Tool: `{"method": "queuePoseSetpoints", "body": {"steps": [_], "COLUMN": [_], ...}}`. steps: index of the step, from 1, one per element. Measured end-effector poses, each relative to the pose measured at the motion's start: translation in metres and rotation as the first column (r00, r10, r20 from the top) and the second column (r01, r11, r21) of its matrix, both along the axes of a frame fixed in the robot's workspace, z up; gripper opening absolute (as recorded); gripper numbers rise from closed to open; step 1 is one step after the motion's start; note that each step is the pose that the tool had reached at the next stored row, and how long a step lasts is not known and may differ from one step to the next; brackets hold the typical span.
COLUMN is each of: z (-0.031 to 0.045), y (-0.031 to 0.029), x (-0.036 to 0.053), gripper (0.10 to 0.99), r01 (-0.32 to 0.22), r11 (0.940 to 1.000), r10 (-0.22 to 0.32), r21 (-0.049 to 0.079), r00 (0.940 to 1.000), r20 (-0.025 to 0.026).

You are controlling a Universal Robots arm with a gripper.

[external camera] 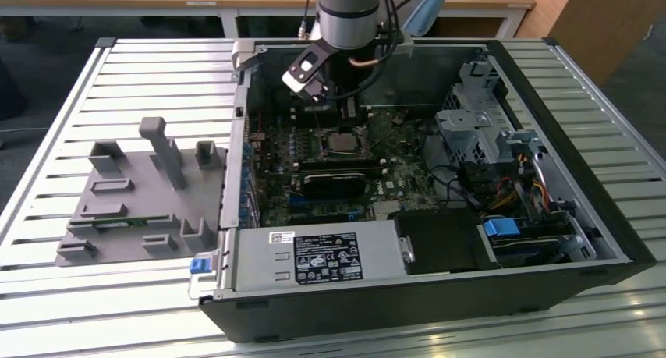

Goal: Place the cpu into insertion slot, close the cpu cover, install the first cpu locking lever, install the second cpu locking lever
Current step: 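Close the cpu cover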

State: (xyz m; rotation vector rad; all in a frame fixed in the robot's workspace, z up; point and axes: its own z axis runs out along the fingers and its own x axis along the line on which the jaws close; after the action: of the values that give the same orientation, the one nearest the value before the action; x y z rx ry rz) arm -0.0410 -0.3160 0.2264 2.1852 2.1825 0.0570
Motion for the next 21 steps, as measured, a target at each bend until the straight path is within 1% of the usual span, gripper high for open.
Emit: {"method": "queuePoseSetpoints", "body": {"steps": [8, 16, 18, 21], "z": [0.0042, 0.0104, 0.0106, 0.0108], "y": [0.0000, 0.0000, 0.0000, -0.0023], "x": [0.0000, 0.0000, 0.0000, 0.0000], "gripper": [0.106, 0.106, 0.106, 0.106], "r01": [0.000, 0.000, 0.000, 0.000], "r11": [1.0000, 1.0000, 1.0000, 1.0000], "r10": [0.000, 0.000, 0.000, 0.000], "r21": [0.000, 0.000, 0.000, 0.000], "r00": [1.0000, 1.0000, 1.0000, 1.0000], "r20": [-0.0003, -0.0010, -0.0007, -0.0009]}}
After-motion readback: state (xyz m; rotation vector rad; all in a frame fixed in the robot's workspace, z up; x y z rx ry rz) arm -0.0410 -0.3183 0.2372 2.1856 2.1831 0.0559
